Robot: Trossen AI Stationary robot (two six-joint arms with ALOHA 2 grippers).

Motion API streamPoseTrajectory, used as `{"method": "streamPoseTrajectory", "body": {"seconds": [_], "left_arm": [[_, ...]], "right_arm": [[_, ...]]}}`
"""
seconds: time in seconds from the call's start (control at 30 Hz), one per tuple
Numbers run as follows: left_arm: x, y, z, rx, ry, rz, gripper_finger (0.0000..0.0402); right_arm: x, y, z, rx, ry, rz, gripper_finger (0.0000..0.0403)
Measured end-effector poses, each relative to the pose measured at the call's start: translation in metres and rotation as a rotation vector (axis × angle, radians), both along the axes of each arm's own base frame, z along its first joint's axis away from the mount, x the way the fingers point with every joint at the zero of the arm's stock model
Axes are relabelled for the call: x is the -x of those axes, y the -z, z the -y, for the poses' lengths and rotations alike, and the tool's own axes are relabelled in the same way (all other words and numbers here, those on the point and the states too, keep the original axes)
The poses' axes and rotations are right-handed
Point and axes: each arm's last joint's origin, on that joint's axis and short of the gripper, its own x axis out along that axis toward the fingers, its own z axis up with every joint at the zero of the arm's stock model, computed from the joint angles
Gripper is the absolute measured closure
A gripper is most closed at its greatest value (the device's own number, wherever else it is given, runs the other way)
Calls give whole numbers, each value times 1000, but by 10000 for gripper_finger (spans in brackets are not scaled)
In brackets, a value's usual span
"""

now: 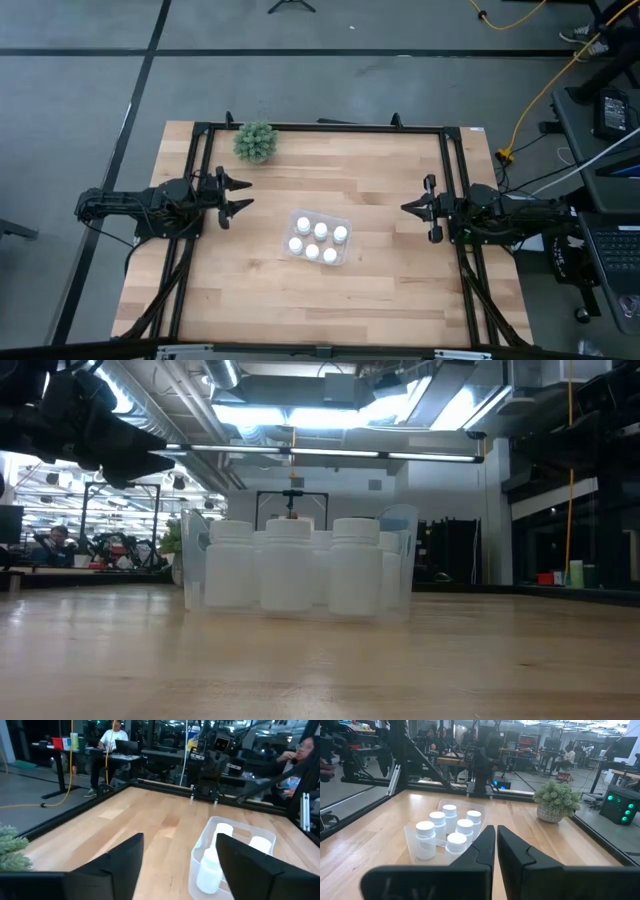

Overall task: Pick and place pill bottles into a basket
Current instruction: Return to Home Position

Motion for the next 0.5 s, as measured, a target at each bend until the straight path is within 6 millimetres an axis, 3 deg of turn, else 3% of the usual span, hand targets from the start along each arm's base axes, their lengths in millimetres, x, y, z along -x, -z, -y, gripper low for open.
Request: {"method": "streamPoseTrajectory", "body": {"seconds": [0.13, 0.33, 0.5], "left_arm": [[0, 0, 0, -20, 19, -6, 218], [-1, 0, 3, -64, 110, -15, 378], [-1, 0, 4, -127, 158, -25, 399]], "right_arm": [[0, 0, 0, -1, 0, 0, 379], [0, 0, 0, 0, 0, 0, 379], [0, 0, 0, -1, 0, 0, 379]]}}
